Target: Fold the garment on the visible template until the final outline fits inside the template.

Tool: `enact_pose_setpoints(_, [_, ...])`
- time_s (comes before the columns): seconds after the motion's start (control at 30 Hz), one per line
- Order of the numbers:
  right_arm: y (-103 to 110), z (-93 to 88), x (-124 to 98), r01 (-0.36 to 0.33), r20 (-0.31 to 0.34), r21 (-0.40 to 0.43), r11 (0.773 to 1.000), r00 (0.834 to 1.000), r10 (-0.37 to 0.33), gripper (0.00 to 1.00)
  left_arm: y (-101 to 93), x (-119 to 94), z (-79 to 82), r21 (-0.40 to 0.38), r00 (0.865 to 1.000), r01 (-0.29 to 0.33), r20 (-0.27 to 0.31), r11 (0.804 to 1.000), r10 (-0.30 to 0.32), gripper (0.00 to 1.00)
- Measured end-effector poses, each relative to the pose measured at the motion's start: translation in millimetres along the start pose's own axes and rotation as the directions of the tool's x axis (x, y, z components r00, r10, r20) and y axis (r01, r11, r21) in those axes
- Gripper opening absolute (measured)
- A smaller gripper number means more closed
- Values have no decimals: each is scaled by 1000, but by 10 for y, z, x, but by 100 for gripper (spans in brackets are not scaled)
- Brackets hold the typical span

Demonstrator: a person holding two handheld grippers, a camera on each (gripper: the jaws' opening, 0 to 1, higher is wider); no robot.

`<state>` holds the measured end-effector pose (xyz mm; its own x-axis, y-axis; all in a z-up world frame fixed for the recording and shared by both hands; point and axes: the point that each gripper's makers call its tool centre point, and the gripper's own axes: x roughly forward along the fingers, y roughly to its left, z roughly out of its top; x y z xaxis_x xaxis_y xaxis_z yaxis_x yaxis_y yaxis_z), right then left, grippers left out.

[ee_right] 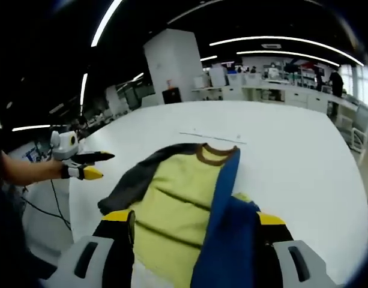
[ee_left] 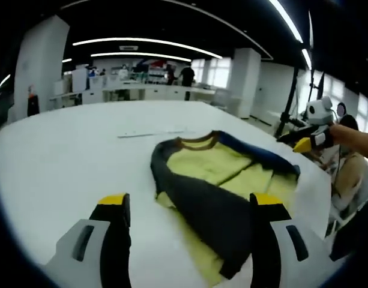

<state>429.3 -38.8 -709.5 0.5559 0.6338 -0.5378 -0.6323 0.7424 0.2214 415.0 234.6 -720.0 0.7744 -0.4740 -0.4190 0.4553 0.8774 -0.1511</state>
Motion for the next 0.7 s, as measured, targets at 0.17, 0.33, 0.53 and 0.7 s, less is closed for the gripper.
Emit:
enact_pose_setpoints(0.17, [16,-200,-108,37,8,20,999,999,-37,74,-92,-96,-91,7,1000,-6,0,1000,6,77])
enact_pose_setpoints(0.33, [62,-346,-194,54,31,55,997,998,-56,70,-210,-201,-219,25,1000,-5,-17,1000,5,74])
enact_pose_setpoints(0.53, [96,-566,-234,101,33,46,994,994,-103,66,-316,-302,-339,57,1000,-6,-30,998,8,68])
enact_pose_setpoints(0.7, [40,-671,-280,170,36,31,985,985,-172,54,-363,-336,-461,47,999,-10,-34,999,12,60])
